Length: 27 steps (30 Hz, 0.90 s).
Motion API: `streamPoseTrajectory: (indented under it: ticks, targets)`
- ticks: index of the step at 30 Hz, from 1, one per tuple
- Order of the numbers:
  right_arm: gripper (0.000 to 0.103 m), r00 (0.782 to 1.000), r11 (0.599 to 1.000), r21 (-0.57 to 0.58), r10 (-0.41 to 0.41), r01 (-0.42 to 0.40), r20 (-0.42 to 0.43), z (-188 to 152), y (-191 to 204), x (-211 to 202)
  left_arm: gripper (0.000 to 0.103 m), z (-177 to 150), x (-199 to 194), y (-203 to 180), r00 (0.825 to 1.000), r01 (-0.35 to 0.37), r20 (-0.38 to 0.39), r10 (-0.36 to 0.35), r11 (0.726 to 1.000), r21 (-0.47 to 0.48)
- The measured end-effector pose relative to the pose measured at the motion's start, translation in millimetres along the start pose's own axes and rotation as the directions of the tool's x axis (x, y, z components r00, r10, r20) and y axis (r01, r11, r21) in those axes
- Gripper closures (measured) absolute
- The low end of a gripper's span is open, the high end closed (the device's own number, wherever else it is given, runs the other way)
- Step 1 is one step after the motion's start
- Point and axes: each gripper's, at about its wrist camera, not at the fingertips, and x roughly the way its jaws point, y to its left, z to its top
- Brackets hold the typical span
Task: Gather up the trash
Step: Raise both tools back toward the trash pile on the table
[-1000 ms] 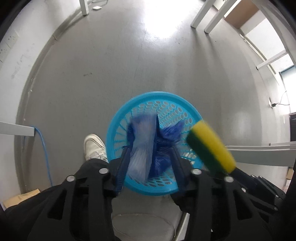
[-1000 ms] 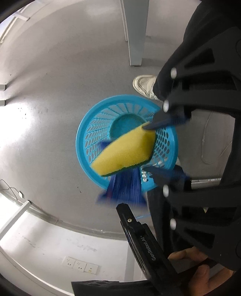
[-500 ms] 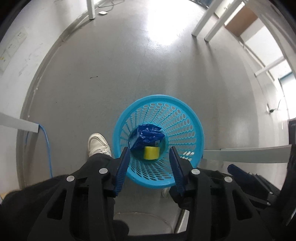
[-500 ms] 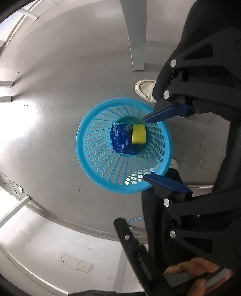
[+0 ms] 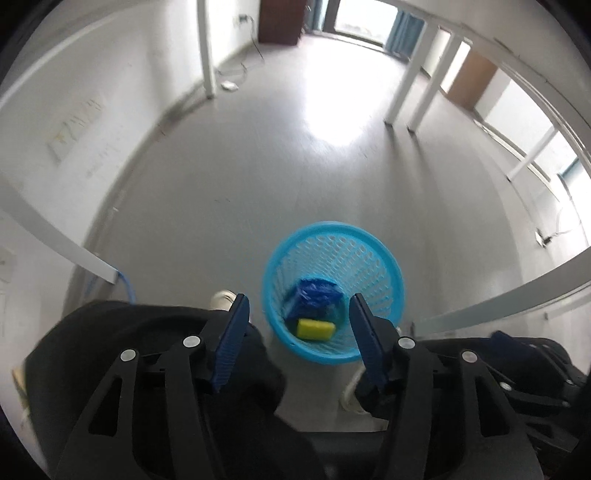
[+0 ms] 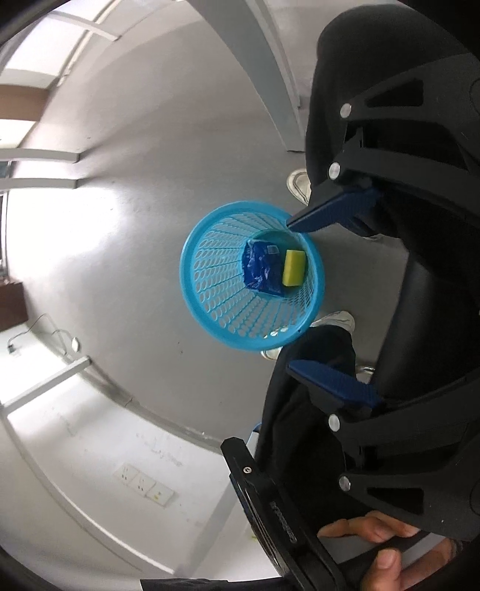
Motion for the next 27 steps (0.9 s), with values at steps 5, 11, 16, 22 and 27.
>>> streamPoseTrajectory:
  ticks: [5, 11, 16, 22, 27]
  targets:
    - [0.030, 0.999, 0.999, -0.052, 0.000, 0.003, 0.044, -12.4, 11.4, -36.8, 0.045, -9.9, -36.9, 4.4, 0.998, 0.010, 0.062, -0.009, 1.000, -0.022]
    - [0.021, 0.987, 0.994, -0.108, 0.051, -0.035, 0.152, -22.1, 16.1, -92.7, 0.039, -17.2, -104.5, -1.3, 0.963, 0.085, 0.249, -0.101, 0.994, 0.074]
    - [0.016, 0.958, 0.990, -0.131, 0.080, -0.045, 0.277, -25.6, 14.5, -143.5, 0.039, -14.6, -143.2, -1.2, 0.920, 0.129, 0.354, -0.169, 0.983, 0.133]
    - [0.011, 0.900, 0.988, -0.153, 0.096, -0.033, 0.425, -15.2, 17.3, -196.9, 0.037, 1.3, -189.6, 0.9, 0.853, 0.057, 0.504, -0.135, 0.984, 0.169]
    - [0.009, 0.860, 0.985, -0.171, 0.116, -0.034, 0.497, 5.3, 26.9, -231.0, 0.036, 26.9, -212.7, -3.7, 0.824, 0.070, 0.546, -0.148, 0.985, 0.160]
